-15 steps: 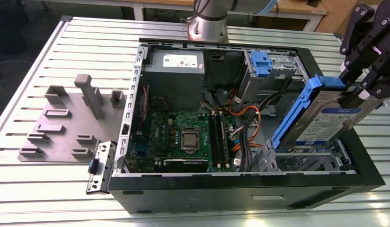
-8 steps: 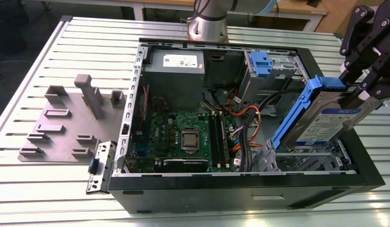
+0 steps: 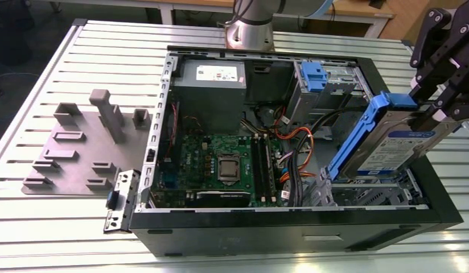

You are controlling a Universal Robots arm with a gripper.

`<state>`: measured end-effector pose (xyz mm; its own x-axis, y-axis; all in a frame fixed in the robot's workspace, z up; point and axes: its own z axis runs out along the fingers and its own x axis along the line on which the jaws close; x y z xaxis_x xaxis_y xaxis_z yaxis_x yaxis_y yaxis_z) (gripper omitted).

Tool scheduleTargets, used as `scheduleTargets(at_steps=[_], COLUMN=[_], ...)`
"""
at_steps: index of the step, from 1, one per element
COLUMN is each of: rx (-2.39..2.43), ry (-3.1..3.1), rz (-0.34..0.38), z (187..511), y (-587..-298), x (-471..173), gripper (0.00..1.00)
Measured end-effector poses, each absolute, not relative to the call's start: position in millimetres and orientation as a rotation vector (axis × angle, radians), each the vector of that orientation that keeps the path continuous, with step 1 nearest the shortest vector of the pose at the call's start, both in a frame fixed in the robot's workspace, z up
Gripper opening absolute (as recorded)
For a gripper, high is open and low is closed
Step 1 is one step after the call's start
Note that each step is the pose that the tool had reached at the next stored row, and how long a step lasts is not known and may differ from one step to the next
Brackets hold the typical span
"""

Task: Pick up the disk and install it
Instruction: 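Insert the disk into the insertion slot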

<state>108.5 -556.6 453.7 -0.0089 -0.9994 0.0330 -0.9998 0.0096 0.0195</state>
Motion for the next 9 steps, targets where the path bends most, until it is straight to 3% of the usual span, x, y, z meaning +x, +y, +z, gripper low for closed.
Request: scheduleTargets(at_steps=[9], rx=[2.185], ry=[-2.205], rz=[0.015], z=[450.4], y=[-556.6], x=[108.8], gripper=[0.35])
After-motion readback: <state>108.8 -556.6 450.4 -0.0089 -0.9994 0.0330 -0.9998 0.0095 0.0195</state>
